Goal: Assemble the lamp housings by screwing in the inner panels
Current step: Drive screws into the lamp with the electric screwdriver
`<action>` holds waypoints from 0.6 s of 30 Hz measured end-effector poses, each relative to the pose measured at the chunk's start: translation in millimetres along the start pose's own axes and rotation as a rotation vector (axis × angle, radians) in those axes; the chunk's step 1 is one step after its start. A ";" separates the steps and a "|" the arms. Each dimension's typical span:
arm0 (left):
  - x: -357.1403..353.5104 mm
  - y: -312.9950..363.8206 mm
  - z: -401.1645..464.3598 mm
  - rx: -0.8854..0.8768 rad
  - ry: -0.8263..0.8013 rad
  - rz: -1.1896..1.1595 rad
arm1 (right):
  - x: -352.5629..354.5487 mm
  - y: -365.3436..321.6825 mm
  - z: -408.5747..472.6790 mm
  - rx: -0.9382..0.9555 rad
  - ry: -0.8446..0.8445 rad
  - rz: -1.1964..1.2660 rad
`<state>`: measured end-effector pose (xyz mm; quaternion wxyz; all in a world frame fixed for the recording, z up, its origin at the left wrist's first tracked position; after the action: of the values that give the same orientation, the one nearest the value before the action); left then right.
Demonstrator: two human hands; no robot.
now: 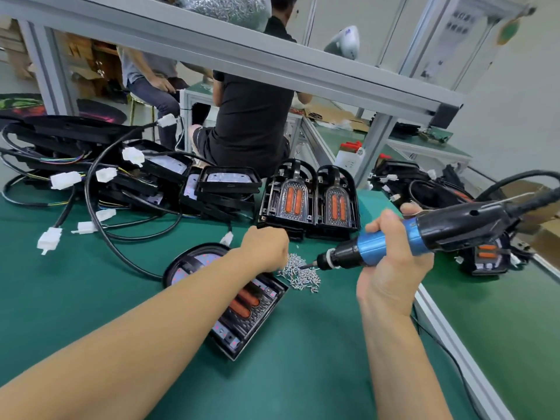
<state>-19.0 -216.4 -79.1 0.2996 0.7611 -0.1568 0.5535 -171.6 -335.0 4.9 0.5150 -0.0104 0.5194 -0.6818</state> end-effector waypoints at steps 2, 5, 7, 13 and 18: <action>-9.2 -5.4 8.4 0.045 -0.065 0.069 | 2.1 -3.4 2.0 0.034 -0.027 -0.035; -16.7 -8.2 12.9 0.076 -0.143 0.131 | 7.4 -1.4 6.6 0.030 -0.027 -0.055; -18.0 -7.8 14.3 0.081 -0.174 0.156 | 8.8 -1.1 7.4 0.028 -0.027 -0.074; -16.6 -6.6 10.0 0.070 -0.199 0.101 | 9.1 2.5 5.5 0.004 -0.015 -0.064; 10.3 -9.4 -20.0 -0.183 -0.036 -0.688 | 8.7 -6.2 7.3 -0.008 -0.012 0.083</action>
<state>-25.1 -195.6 -67.9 0.5325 0.7491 0.0544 0.3902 -176.0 -346.8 8.1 0.5460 0.0050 0.5191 -0.6576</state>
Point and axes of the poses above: each hand's wrist, its own z-axis towards the middle knuckle, its own x-axis out of the back of the hand, y = z × x, the point moved 9 cm from there along z, towards the middle knuckle, and after that the axes turned 10 degrees about -y, right-handed, at the moved point
